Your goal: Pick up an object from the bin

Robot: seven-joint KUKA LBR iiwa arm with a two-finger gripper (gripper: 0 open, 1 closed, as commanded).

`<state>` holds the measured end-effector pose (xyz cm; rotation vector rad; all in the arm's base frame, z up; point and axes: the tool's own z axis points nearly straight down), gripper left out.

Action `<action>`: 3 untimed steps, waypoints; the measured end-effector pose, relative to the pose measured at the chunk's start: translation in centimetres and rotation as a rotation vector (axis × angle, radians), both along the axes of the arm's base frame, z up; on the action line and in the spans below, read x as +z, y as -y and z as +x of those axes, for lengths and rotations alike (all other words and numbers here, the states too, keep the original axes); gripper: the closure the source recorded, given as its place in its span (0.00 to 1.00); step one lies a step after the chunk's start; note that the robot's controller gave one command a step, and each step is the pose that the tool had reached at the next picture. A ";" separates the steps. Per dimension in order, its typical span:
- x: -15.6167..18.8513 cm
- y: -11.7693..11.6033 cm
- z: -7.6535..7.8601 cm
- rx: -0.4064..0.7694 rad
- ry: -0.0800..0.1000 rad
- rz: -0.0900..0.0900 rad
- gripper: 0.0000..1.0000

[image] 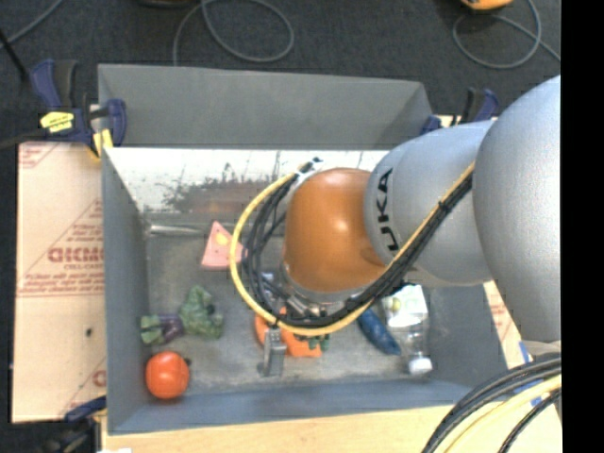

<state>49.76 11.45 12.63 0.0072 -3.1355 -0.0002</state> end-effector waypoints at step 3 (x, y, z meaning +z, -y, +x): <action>-3.3 4.5 -0.1 -0.098 0.007 0.002 1.00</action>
Offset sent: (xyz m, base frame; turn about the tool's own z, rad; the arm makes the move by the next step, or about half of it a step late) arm 0.0198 -0.0602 -0.0241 -0.1242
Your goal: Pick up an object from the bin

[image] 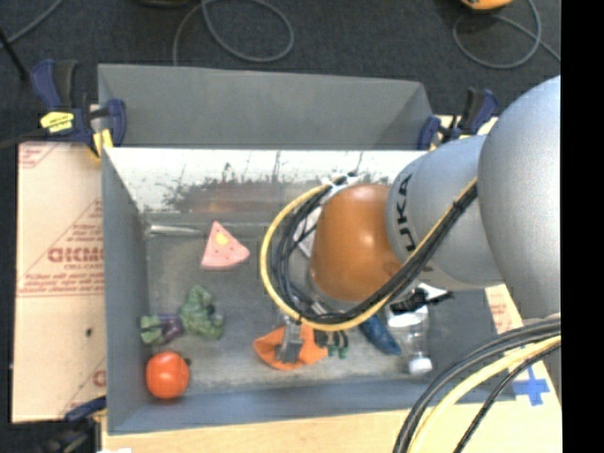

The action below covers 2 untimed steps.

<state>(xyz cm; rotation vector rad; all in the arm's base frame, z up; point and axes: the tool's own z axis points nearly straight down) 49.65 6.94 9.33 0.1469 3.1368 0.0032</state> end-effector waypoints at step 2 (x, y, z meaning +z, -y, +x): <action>15.0 1.8 0.6 0.008 0.006 0.001 1.00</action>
Offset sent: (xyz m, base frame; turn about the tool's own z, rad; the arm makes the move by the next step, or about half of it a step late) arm 0.0040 -0.0173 0.1485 -0.0092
